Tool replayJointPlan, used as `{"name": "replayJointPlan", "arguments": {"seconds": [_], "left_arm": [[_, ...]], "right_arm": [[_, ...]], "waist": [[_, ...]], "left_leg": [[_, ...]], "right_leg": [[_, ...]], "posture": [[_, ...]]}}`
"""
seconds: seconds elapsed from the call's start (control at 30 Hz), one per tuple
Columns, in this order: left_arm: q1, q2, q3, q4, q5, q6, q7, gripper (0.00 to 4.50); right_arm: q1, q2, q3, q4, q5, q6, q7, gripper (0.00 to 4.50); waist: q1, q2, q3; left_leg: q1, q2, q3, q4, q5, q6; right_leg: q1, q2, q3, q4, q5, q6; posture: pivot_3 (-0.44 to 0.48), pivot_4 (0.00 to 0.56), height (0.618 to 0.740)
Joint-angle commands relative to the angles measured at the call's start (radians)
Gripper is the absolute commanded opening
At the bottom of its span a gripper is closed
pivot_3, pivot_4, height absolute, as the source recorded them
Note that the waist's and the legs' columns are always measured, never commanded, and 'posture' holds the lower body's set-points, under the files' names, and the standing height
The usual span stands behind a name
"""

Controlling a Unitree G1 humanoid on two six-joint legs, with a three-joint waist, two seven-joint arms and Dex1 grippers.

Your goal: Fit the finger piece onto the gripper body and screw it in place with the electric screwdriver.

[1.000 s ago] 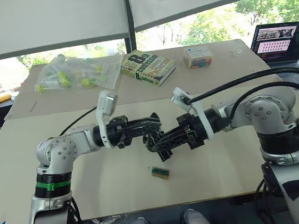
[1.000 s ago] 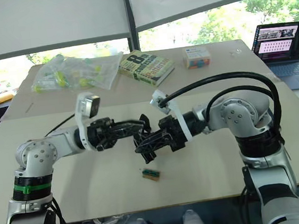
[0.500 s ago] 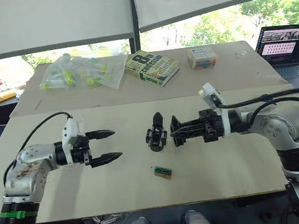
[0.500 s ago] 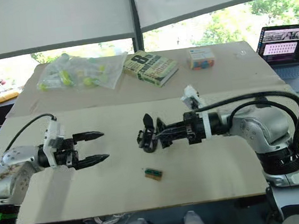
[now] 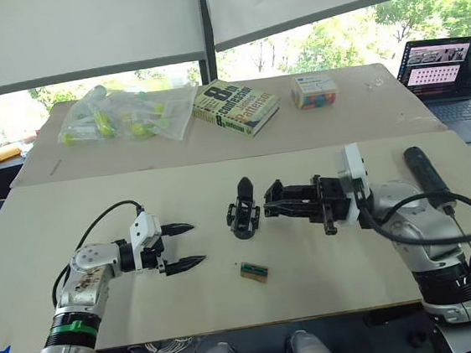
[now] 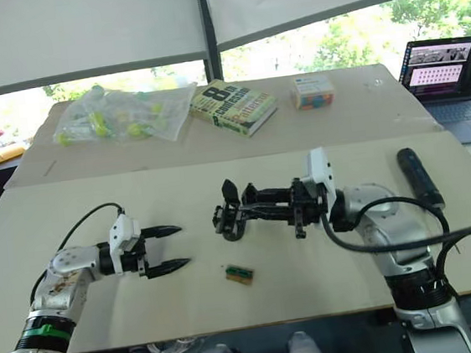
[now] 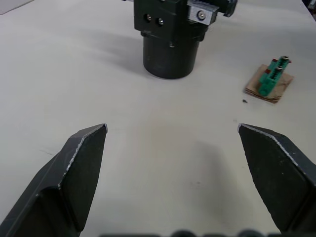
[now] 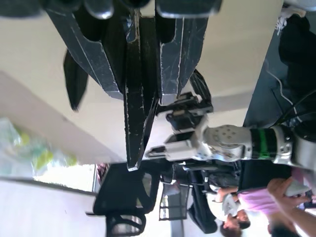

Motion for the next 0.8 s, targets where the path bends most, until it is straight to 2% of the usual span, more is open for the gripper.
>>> {"name": "replayJointPlan", "arguments": {"seconds": [0.03,0.17,0.43,0.8], "left_arm": [[-0.076,-0.054,-0.045,0.036,0.021,-0.032,-0.022,4.5],[-0.149,-0.115,-0.085,0.132,0.054,-0.073,-0.049,4.5],[-0.274,-0.198,-0.1,0.354,0.125,-0.164,-0.007,4.5],[-0.338,-0.26,-0.098,0.453,0.151,-0.211,-0.013,4.5]], "right_arm": [[0.019,-0.009,-0.014,-0.048,-0.003,-0.059,0.02,0.4],[0.048,-0.013,-0.004,-0.07,-0.032,-0.082,-0.001,0.4],[0.118,-0.03,-0.029,-0.19,-0.007,-0.028,-0.087,0.4],[0.131,-0.045,-0.026,-0.217,-0.002,-0.016,-0.121,0.4]], "waist": [[0.003,0.0,0.0],[0.009,0.0,0.0],[-0.004,-0.001,0.0],[-0.003,-0.001,-0.001]], "left_leg": [[0.0,0.0,0.0,0.0,0.0,0.0],[0.0,0.0,0.0,0.001,0.0,0.0],[0.001,0.0,0.0,0.001,0.0,0.0],[0.001,-0.001,0.0,0.003,0.0,0.0]], "right_leg": [[0.0,0.0,0.0,0.0,0.0,0.0],[0.001,0.0,0.0,0.0,0.0,0.001],[0.001,0.001,0.0,0.002,0.0,0.001],[0.002,0.001,0.0,0.002,0.001,0.001]], "posture": [[0.0,0.15,0.74],[0.0,0.15,0.74],[0.0,0.15,0.74],[0.0,0.15,0.74]]}}
